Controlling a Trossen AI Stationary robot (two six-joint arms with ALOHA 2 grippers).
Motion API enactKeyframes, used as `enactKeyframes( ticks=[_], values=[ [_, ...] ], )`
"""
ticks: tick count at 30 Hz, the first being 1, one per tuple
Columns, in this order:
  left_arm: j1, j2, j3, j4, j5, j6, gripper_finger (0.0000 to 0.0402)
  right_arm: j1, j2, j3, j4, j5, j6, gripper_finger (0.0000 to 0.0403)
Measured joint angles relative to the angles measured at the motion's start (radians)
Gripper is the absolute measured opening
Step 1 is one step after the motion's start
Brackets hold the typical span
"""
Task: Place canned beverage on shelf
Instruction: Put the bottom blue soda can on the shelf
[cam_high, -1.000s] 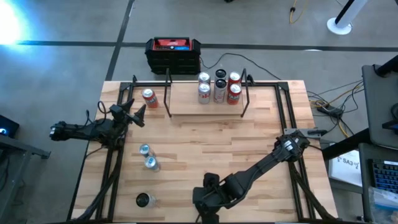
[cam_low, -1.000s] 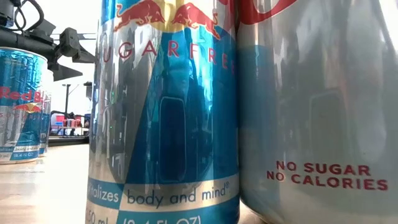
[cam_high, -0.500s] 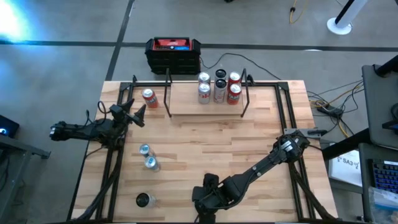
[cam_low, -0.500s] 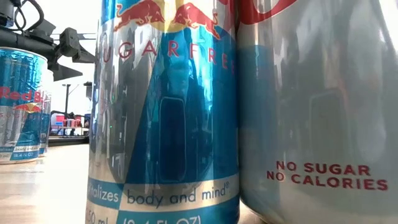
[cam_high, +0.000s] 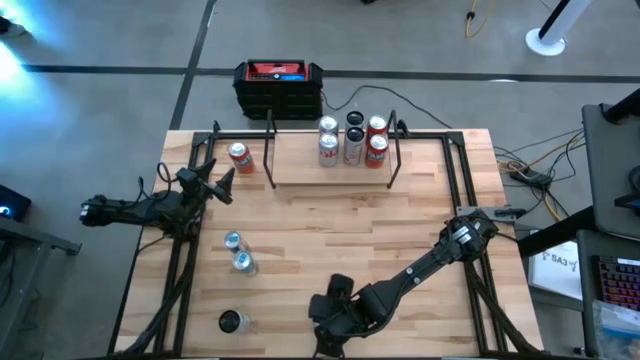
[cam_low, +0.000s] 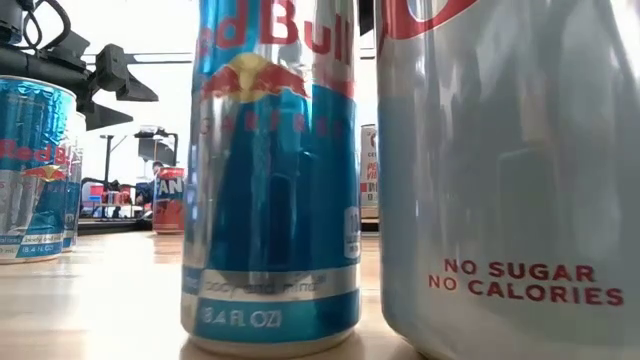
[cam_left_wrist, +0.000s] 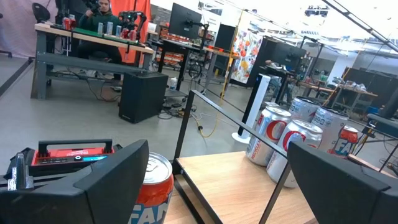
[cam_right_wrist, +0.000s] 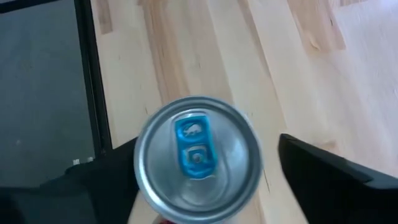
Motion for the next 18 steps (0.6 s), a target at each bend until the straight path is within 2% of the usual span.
enactKeyframes(
  ticks=[5, 18],
  values=[
    [0.000, 0.000, 0.000, 0.000, 0.000, 0.000, 0.0368, 0.000, 0.000, 0.000, -0.005, 0.000, 0.011, 0.0228],
    [0.000, 0.000, 0.000, 0.000, 0.000, 0.000, 0.0368, -0.055, -0.003, 0.013, -0.099, 0.000, -0.036, 0.0225]
  ],
)
